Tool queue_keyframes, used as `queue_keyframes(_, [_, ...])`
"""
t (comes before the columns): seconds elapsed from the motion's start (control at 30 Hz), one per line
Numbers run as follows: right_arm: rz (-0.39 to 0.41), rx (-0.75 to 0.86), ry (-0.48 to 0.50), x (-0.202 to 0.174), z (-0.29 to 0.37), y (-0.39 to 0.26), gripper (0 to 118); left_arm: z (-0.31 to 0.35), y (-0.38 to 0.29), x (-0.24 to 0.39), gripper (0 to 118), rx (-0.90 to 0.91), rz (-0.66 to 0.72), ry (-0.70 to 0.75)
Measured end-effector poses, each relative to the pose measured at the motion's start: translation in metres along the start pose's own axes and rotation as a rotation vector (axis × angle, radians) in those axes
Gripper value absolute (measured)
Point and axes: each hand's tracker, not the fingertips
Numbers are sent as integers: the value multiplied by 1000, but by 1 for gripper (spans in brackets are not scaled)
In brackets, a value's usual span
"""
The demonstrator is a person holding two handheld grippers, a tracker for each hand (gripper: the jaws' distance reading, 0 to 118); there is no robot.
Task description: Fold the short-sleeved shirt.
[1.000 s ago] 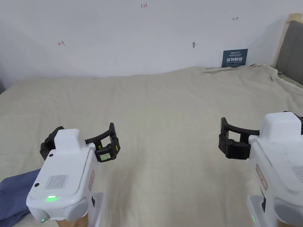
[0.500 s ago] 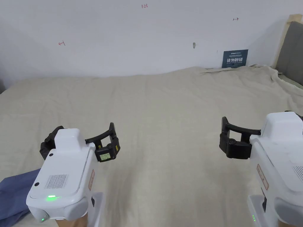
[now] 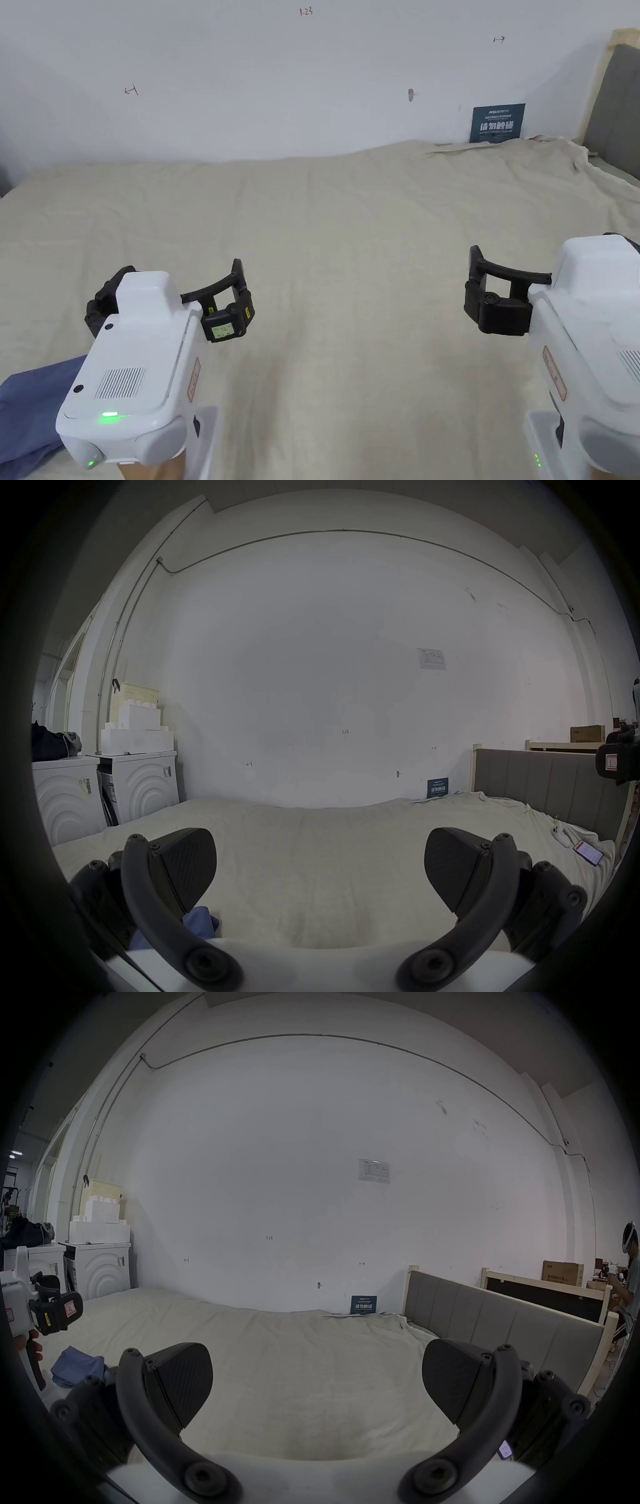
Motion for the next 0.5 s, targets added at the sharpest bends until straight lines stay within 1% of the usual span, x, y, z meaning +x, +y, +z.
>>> queue_keyframes(0.27, [2, -24, 0, -1, -1, 0, 118, 0, 0, 0, 118, -2, -2, -3])
queue_keyframes(0.33, [-8, -39, 4, 1, -2, 0, 118, 0, 0, 0, 118, -2, 0, -4])
queue_keyframes(0.4, [-70, -113, 16, 4, -7, 3, 118, 0, -1, -1, 118, -4, 0, -5])
queue_keyframes(0.5, [-203, -258, -4, 8, -13, 9, 118, 0, -1, -2, 118, -5, 0, -4])
